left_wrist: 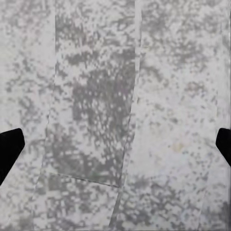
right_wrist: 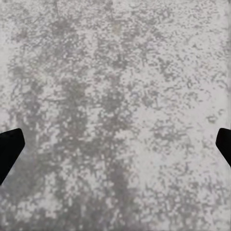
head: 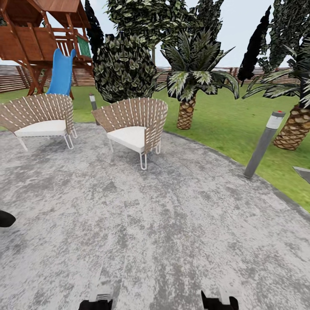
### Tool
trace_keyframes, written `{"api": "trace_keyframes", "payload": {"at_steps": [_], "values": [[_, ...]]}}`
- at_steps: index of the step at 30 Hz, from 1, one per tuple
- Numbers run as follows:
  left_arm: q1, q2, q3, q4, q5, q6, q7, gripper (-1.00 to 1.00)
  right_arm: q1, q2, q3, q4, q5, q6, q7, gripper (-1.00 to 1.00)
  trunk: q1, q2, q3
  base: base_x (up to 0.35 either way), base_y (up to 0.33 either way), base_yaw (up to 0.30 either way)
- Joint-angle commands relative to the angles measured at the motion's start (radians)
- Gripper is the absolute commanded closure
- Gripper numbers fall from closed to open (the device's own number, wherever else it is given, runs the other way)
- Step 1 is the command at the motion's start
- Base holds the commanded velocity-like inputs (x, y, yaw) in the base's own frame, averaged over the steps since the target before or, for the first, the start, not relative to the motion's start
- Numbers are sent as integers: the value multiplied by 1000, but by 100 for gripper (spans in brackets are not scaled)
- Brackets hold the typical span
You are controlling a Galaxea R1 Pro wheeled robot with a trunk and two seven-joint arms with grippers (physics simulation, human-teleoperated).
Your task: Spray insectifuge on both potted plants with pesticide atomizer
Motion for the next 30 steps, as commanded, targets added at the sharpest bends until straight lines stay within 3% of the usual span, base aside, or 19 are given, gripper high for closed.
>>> {"api": "trace_keyframes", "payload": {"at_steps": [1,8,30], "values": [[0,0,0,-19,1,-2,-1,-100,0,1,1,-3,0,4,0,-100,0,0,-1,0,0,4],[37,3,4,-99,3,-2,-3,-100,0,1,2,-2,-1,-1,0,-100,0,0,-3,0,-86,42],[62,3,6,-106,-1,-2,-1,-100,0,1,0,1,-3,-6,0,-100,0,0,-26,0,-299,176]]}}
